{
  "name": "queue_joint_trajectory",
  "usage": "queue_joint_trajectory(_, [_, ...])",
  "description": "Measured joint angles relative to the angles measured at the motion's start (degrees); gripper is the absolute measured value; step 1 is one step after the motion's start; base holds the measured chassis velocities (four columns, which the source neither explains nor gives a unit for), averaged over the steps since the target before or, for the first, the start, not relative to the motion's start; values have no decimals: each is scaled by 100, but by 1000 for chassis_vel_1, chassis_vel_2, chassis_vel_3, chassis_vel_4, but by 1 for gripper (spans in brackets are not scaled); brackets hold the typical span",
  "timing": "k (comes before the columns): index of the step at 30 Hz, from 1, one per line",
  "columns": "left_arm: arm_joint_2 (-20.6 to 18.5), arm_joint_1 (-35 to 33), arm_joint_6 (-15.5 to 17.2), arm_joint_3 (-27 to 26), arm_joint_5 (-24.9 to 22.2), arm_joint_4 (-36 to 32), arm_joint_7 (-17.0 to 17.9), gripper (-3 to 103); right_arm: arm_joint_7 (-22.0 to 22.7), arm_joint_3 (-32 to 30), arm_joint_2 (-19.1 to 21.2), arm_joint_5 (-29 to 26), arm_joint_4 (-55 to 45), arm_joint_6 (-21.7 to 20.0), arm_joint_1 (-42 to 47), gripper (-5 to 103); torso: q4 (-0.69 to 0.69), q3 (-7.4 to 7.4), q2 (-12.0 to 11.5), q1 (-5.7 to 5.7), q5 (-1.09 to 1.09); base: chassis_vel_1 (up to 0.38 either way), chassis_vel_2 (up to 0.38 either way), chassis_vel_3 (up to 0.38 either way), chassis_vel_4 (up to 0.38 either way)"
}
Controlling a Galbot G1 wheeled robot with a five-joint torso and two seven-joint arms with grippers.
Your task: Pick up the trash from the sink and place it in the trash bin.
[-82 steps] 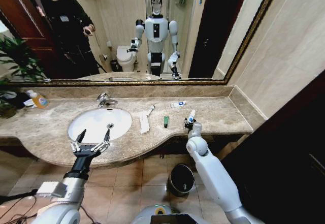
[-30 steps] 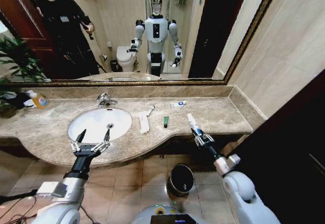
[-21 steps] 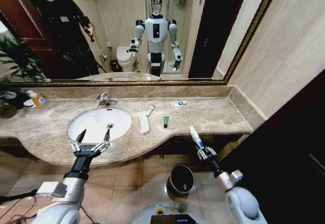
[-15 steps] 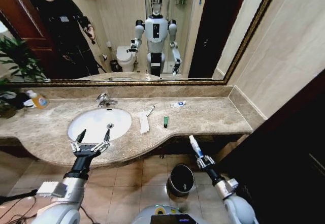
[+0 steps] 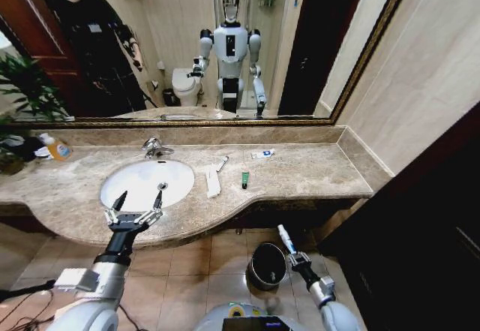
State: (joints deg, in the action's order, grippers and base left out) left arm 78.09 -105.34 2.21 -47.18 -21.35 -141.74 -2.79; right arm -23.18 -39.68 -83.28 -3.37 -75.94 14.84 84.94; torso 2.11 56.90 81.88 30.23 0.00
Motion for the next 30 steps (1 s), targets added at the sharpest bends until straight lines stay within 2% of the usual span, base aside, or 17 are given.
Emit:
queue_joint_trajectory(4, [0,0,0,0,0,0,0,100,420,67,-4,492,616,-48,-257,30,1,0,0,0,0,0,0,0,0])
queue_joint_trajectory(8, [0,0,0,0,0,0,0,100,630,97,-49,686,883,-215,-360,30,0,0,0,0,0,0,0,0,0])
queue_joint_trajectory(19, [0,0,0,0,0,0,0,100,661,160,-147,854,1040,-227,-461,30,0,0,0,0,0,0,0,0,0])
queue_joint_trajectory(21, [0,0,0,0,0,0,0,100,684,160,-161,859,1050,-227,-476,27,0,0,0,0,0,0,0,0,0])
queue_joint_trajectory(25, [0,0,0,0,0,0,0,100,786,176,-161,936,1100,-137,-497,48,0,0,0,0,-1,0,0,0,0])
queue_joint_trajectory(28, [0,0,0,0,0,0,0,100,850,177,-169,960,1118,-63,-499,54,0,0,0,0,-1,0,0,0,0])
queue_joint_trajectory(29, [0,0,0,0,0,0,0,100,935,180,-195,967,1119,-4,-501,65,0,0,0,0,-1,0,0,0,0])
queue_joint_trajectory(30, [0,0,0,0,0,0,0,100,935,180,-195,967,1119,-4,-501,65,0,0,0,0,-1,0,0,0,0])
